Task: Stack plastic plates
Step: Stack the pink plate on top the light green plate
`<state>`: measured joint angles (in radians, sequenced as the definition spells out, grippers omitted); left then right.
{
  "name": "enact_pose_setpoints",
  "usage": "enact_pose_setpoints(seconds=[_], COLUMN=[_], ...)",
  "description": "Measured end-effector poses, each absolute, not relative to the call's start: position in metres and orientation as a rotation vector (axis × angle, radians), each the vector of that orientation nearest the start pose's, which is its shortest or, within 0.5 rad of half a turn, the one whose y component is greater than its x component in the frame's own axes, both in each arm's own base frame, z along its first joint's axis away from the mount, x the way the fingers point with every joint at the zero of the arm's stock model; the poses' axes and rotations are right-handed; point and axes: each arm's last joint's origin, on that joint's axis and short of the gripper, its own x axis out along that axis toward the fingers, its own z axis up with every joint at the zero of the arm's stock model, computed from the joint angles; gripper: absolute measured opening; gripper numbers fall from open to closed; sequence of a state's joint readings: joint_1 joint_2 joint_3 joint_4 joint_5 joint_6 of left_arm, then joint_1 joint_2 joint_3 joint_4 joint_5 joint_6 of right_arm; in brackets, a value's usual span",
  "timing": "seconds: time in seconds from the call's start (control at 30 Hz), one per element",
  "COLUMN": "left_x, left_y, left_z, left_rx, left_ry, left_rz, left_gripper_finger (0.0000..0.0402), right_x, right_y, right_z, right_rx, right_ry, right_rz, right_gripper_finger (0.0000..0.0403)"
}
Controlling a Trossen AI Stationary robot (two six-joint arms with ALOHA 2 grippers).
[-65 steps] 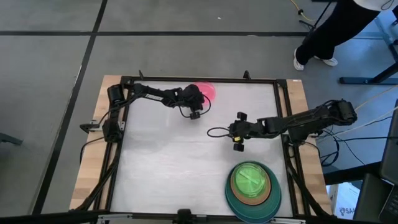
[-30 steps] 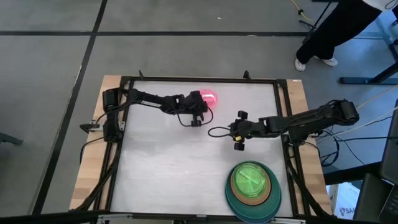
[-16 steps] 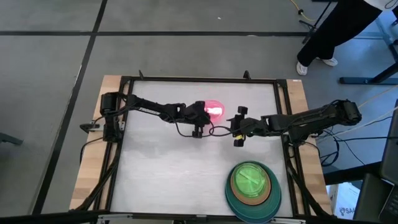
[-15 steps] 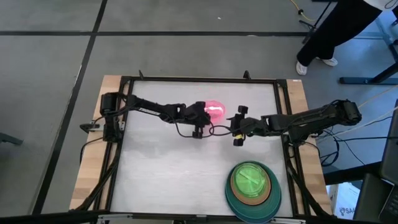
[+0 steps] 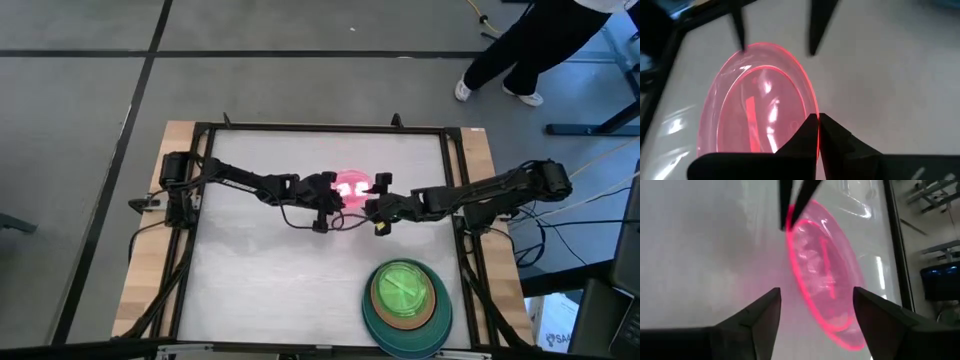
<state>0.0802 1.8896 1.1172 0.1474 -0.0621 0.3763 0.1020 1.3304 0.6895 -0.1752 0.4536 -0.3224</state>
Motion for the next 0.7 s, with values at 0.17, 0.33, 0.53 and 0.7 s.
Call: enact_pose_setpoints(seconds=[0.17, 0.33, 0.53, 0.7], left_x=[0.399, 0.399, 0.399, 0.399], left_y=[0.024, 0.02, 0.02, 0.02], left_z=[0.172, 0.172, 0.172, 0.172], left_rx=[0.39, 0.418, 0.423, 0.42], left_ry=[0.606, 0.615, 0.614, 0.614], left_rz=[-0.034, -0.02, -0.019, -0.011], left_gripper_finger=[0.0001, 0.0001, 0.0001, 0.0001], right_x=[0.257, 0.258, 0.258, 0.257], right_y=[0.014, 0.014, 0.014, 0.015], right_z=[0.183, 0.179, 0.179, 0.178], right_rx=[-0.57, -0.603, -0.608, -0.633], right_ry=[0.887, 0.906, 0.909, 0.923], right_rz=[-0.16, -0.138, -0.136, -0.114], right_gripper_finger=[0.0219, 0.0155, 0.0055, 0.0007])
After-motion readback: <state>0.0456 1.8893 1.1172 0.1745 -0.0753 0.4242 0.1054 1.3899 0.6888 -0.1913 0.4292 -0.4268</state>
